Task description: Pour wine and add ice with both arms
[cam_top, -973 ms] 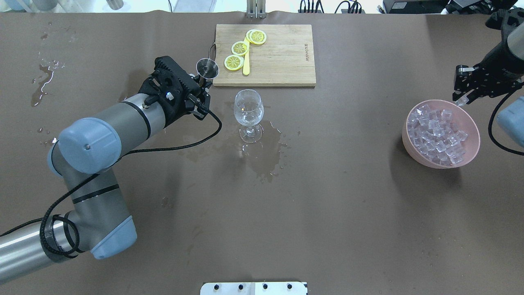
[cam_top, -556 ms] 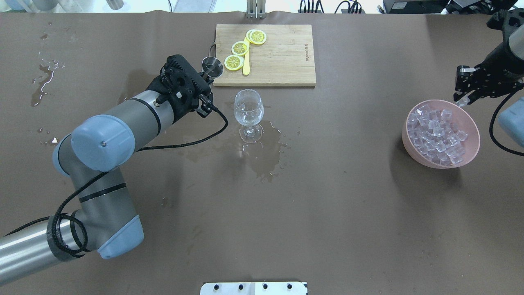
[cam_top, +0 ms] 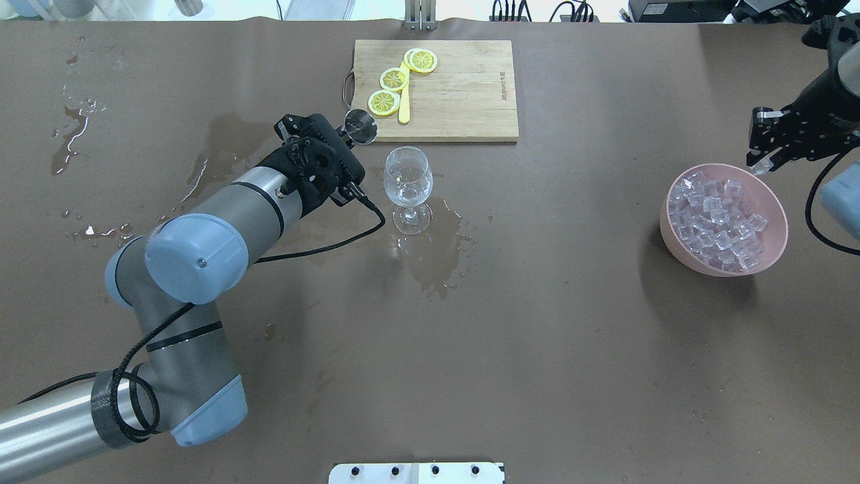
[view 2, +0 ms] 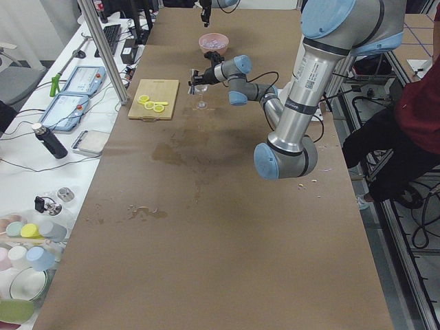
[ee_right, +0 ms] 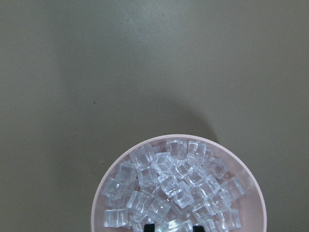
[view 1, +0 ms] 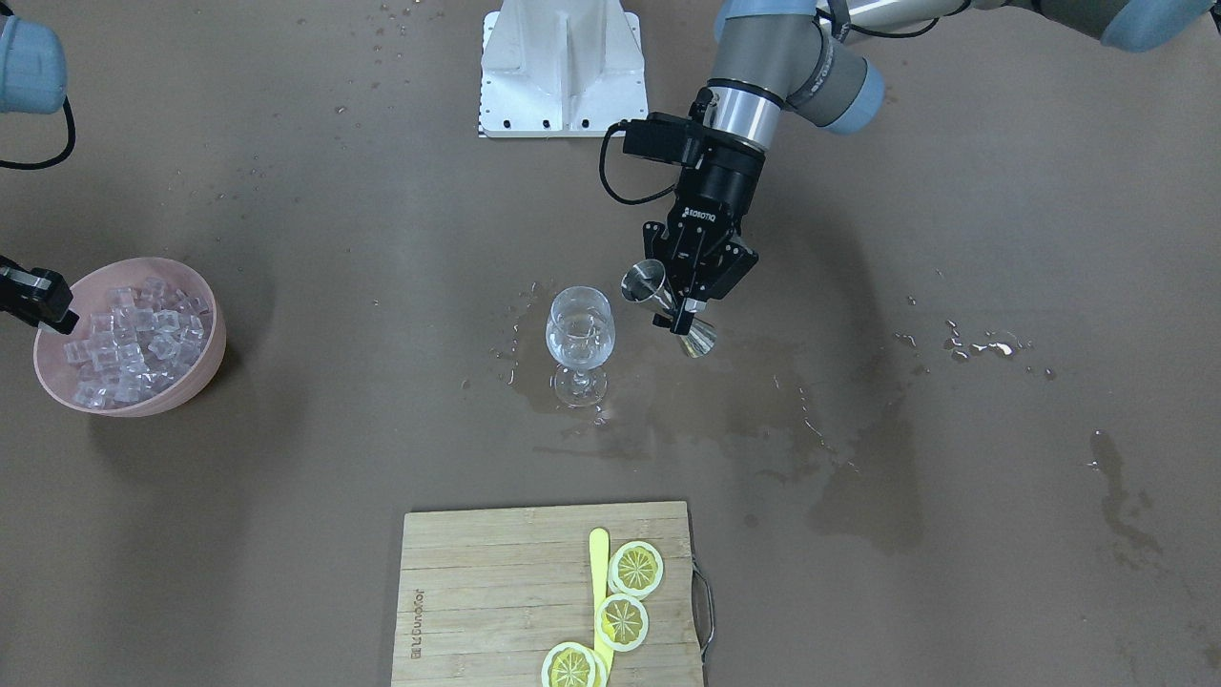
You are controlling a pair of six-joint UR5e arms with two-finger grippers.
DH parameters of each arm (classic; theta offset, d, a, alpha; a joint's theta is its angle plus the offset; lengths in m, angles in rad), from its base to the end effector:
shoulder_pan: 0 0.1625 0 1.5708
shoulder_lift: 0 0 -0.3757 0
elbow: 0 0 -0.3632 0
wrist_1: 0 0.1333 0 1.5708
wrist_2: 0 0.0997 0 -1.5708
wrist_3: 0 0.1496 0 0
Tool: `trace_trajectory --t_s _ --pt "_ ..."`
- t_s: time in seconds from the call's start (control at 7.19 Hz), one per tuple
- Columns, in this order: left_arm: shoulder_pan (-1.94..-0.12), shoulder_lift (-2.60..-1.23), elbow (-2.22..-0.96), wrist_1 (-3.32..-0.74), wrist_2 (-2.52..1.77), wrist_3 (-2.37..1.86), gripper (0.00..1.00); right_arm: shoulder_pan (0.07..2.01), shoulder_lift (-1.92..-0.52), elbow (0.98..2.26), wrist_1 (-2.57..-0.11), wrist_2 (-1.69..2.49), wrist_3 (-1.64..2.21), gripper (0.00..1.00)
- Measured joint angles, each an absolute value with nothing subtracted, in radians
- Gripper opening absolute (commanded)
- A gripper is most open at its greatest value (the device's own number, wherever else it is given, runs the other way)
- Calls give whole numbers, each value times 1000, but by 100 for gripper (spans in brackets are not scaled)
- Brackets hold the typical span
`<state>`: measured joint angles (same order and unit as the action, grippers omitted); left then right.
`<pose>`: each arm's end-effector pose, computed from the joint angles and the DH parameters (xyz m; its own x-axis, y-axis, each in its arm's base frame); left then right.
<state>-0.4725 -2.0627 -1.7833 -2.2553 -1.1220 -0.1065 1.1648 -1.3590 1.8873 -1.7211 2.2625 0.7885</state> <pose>0.4483 -0.4517 0.1848 0.8027 0.5959 -0.0265 -0.0762 0.1465 0.9863 -0.1737 -0.4999 0.4170 0.6936 0.2388 0.6797 -0.1772 0.9710 -0.1603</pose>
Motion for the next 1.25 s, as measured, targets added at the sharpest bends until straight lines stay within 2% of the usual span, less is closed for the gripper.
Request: trace_trajectory --t_s 1.25 --pt "-427 -2115 -1739 -2229 -1033 35 0 1179 -1346 1915 -1766 2299 798 15"
